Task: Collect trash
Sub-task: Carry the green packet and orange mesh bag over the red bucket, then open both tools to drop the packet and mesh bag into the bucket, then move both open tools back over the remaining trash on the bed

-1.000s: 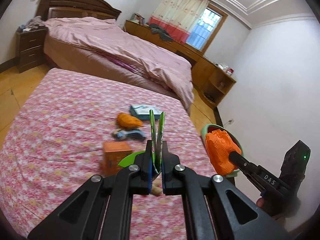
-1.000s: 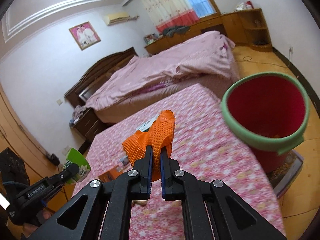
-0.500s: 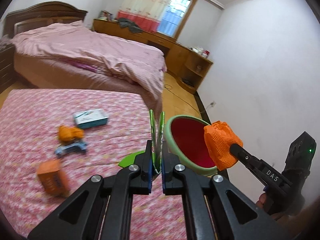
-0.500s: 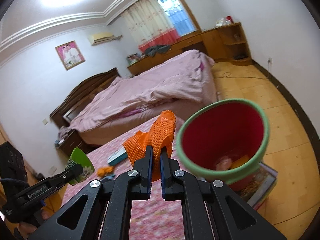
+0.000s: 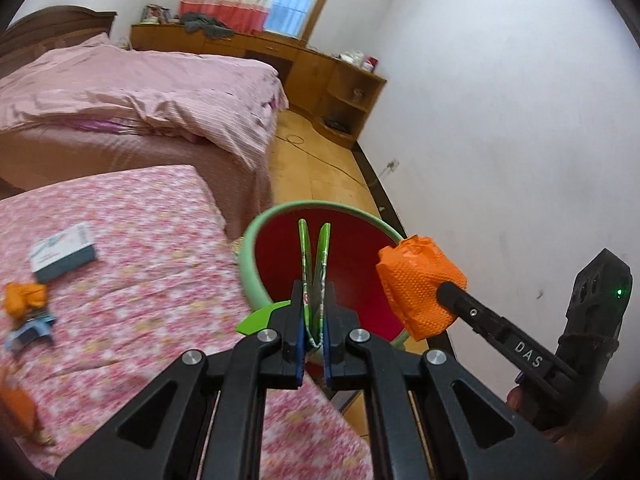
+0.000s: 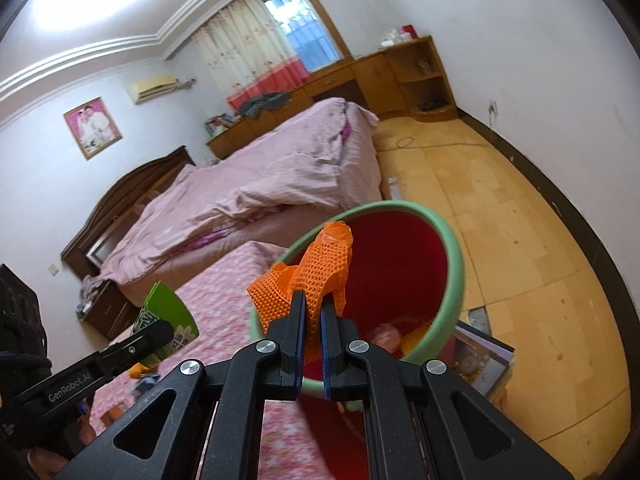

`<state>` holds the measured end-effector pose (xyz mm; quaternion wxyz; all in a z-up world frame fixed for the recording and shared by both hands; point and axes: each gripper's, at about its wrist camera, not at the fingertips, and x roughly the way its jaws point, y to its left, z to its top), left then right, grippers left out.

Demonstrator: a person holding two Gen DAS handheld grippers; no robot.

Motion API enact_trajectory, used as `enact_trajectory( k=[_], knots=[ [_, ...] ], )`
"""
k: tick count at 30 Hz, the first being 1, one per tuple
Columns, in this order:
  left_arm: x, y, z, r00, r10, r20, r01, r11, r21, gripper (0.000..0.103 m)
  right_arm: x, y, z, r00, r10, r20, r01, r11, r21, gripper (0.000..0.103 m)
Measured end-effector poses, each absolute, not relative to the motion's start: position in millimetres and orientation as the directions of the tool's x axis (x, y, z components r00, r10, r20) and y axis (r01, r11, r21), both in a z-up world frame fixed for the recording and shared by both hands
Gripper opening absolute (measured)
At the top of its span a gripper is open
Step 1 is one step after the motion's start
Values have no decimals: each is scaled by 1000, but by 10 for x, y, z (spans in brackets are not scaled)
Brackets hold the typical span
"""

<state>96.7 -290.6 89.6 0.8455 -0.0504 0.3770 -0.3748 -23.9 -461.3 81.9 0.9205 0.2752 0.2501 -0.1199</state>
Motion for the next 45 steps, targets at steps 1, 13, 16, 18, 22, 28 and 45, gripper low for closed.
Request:
enact_trajectory(
  k=[1,13,16,18,22,28,45],
  knots=[
    [978,-2963,863,428,-671,-605,600,712,-366,5,-228,-4646,787,843,-85,-532,364,817,447,6],
    [1233,-3426,493,364,-634,-682,597,721,-352,9,-17,-4846,517,812,-86,-578,399,804,441,9],
    [1266,-3454,486,380,-621,-686,595,732,-333,34,14,-4851,501,807,-85,-584,403,802,441,11],
    [1256,-3466,510,399,-621,-675,597,734,-323,41,19,-4873,489,808,-83,-584,405,798,446,14],
    [1252,-3427,537,407,-618,-673,588,741,-324,41,31,-4895,480,813,-79,-577,404,790,461,23],
    [1221,-3216,603,428,-607,-669,555,761,-335,41,10,-4819,517,825,-52,-563,376,795,476,24],
    [1004,-2397,771,527,-528,-666,425,842,-332,41,-150,-4398,711,842,14,-539,305,812,498,27]
  ],
)
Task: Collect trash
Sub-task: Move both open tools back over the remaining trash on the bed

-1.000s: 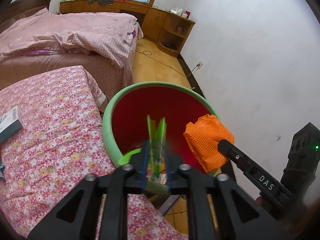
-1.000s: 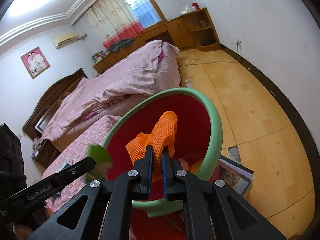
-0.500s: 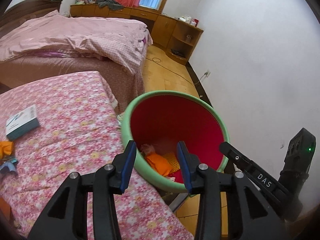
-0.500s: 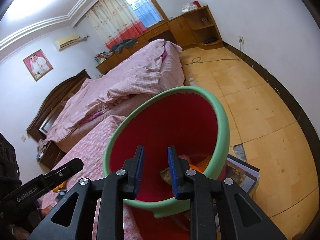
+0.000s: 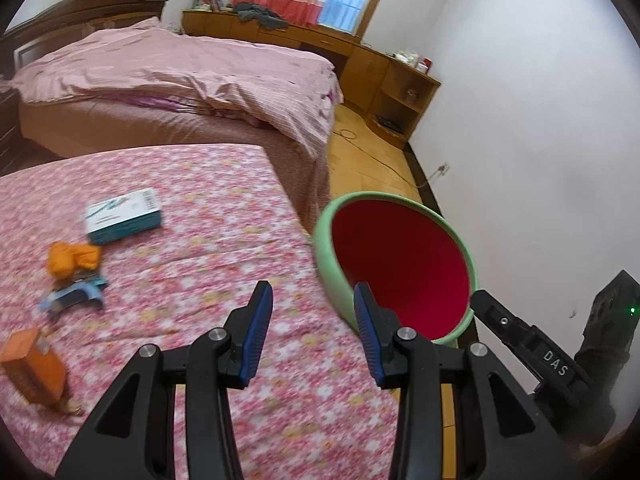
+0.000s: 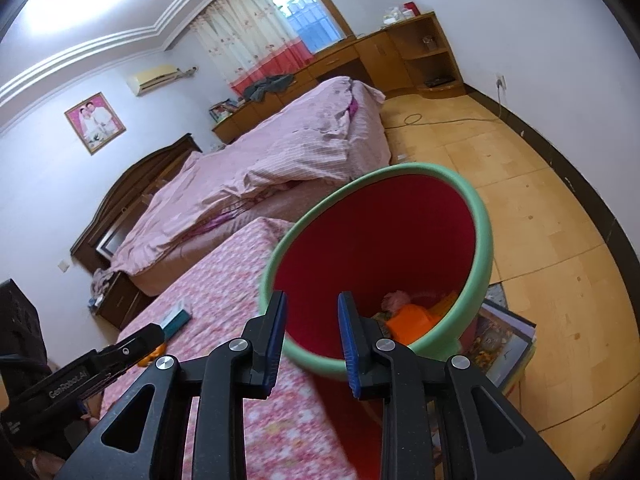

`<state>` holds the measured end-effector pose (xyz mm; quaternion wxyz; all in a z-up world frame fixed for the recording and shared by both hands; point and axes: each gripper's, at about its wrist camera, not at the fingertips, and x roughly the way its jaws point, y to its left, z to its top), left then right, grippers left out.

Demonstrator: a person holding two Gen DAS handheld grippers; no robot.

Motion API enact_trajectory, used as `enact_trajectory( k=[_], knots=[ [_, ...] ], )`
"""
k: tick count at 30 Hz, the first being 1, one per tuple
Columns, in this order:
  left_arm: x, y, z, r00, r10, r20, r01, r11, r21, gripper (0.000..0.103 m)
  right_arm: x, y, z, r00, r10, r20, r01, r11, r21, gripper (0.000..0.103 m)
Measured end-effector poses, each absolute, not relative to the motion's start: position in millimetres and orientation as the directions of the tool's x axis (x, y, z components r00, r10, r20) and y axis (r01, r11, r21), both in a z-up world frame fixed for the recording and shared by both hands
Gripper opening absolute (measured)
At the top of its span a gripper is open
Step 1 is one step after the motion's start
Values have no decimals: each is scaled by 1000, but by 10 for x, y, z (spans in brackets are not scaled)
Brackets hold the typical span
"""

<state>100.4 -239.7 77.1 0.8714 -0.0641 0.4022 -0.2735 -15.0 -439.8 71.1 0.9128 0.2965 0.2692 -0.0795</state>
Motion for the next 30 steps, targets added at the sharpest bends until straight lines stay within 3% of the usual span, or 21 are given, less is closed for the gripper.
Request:
enact_trajectory(
  k=[30],
  knots=[
    [683,-697,752,659,-343,-670,164,934,-317,46,-57,-3260,675,785,150,-601,184,870,457,39]
  ],
)
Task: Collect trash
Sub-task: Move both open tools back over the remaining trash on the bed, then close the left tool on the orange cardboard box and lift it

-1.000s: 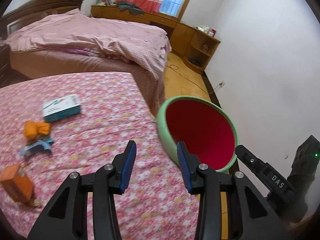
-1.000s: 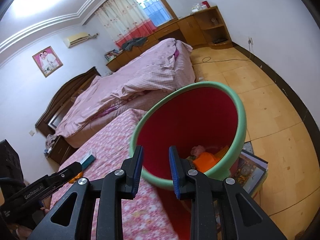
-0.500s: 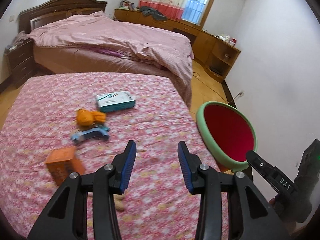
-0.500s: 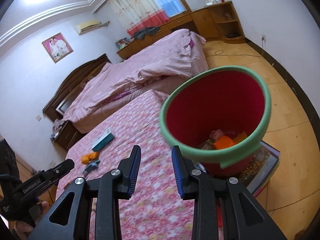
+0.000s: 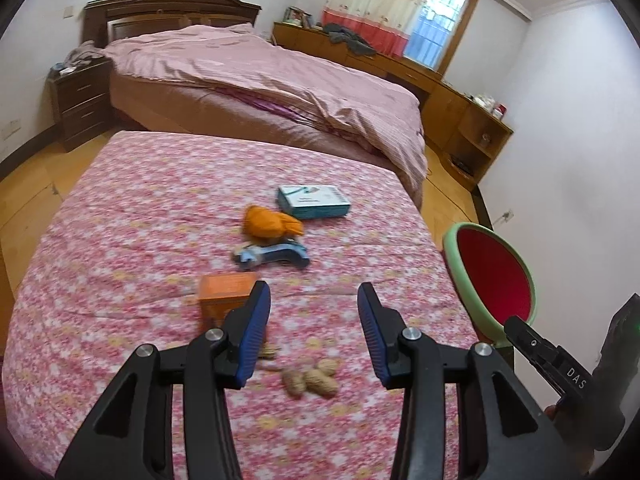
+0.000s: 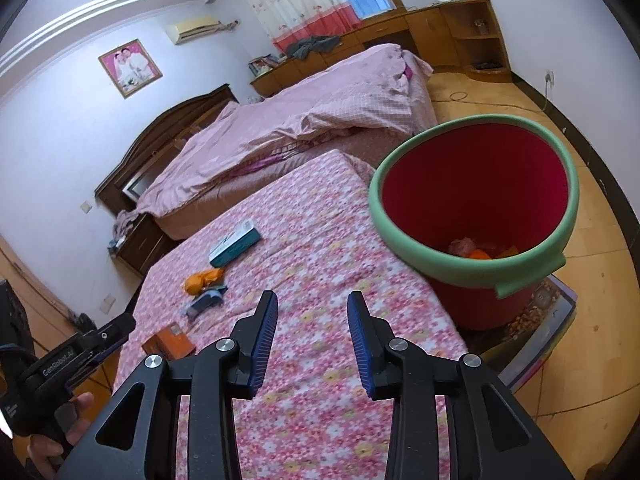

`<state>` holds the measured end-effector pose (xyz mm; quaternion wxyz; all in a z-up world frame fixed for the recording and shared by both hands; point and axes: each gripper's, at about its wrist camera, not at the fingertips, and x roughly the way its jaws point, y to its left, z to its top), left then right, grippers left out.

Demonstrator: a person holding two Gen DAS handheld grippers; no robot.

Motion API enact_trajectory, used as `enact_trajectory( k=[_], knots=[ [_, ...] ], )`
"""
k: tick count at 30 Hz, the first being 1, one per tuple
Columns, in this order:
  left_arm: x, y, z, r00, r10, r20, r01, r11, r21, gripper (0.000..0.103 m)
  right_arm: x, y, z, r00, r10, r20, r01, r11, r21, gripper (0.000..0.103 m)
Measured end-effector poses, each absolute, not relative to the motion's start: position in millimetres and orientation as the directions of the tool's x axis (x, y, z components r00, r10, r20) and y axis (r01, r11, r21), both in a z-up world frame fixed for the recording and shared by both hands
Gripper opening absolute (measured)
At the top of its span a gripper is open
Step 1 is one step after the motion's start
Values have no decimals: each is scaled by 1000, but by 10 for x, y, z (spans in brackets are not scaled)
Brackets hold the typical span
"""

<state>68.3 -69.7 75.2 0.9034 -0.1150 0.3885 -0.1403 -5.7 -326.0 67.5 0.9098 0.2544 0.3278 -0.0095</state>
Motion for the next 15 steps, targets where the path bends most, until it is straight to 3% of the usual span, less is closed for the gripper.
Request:
enact_trajectory(
  k=[15],
  knots=[
    [719,-330,487,653,-298,-696,83,942,-325,62,19,-3072,603,756,149,-637,188,884,429,44]
  ],
)
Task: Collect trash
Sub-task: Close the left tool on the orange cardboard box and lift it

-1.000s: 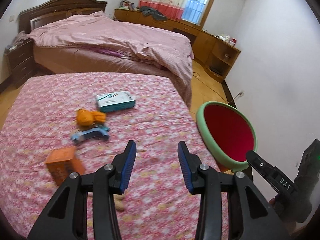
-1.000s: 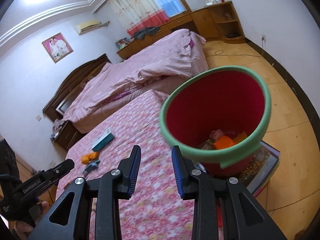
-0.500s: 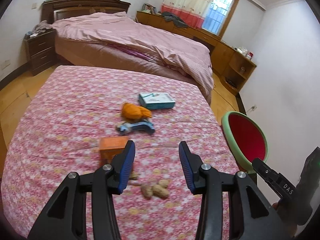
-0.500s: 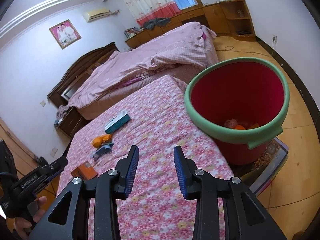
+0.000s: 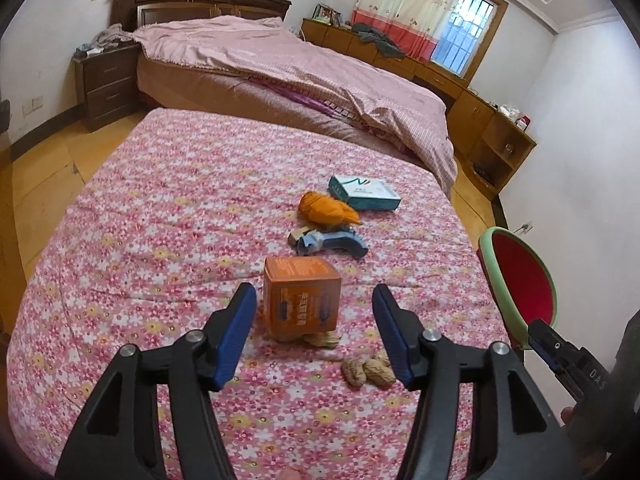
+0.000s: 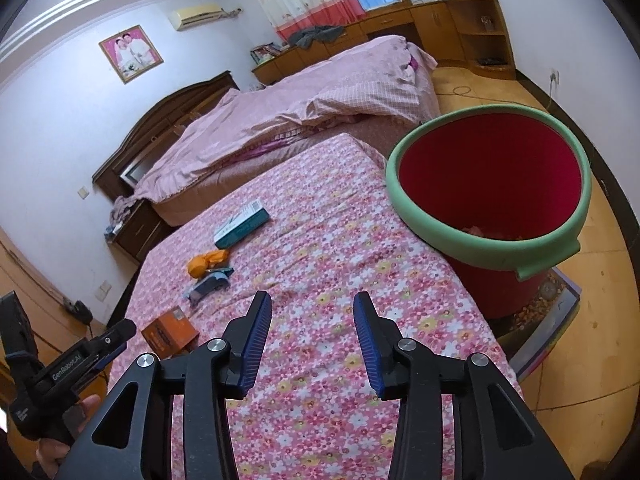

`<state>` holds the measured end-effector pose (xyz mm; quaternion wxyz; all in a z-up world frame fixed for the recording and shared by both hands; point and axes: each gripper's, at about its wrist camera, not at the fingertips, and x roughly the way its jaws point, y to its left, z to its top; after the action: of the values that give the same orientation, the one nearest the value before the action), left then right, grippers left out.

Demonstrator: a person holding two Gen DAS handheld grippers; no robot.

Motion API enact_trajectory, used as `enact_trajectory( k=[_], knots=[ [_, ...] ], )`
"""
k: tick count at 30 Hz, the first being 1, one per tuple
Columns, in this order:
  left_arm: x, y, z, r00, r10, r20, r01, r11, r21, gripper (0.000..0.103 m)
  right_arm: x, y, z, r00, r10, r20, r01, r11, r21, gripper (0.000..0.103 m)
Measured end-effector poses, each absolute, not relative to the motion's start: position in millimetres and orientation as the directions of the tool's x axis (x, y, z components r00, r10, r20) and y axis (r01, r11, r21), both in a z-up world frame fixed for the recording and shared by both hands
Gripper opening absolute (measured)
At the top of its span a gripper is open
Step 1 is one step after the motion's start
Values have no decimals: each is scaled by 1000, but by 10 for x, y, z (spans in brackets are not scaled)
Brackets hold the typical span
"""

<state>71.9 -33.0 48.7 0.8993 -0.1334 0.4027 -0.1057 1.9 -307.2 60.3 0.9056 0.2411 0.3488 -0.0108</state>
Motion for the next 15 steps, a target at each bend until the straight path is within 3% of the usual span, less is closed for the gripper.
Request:
enact_trajectory(
  k=[7,15],
  knots=[
    [754,-316,360,642,-312,-700,88,937,-337,63,33,-3062,575,748,136,-650,203,885,418,50],
    [857,-305,208,623,-324,-712,73,930,-360,67,107,-3070,498,732,140,-667,211,884,416,50]
  ],
)
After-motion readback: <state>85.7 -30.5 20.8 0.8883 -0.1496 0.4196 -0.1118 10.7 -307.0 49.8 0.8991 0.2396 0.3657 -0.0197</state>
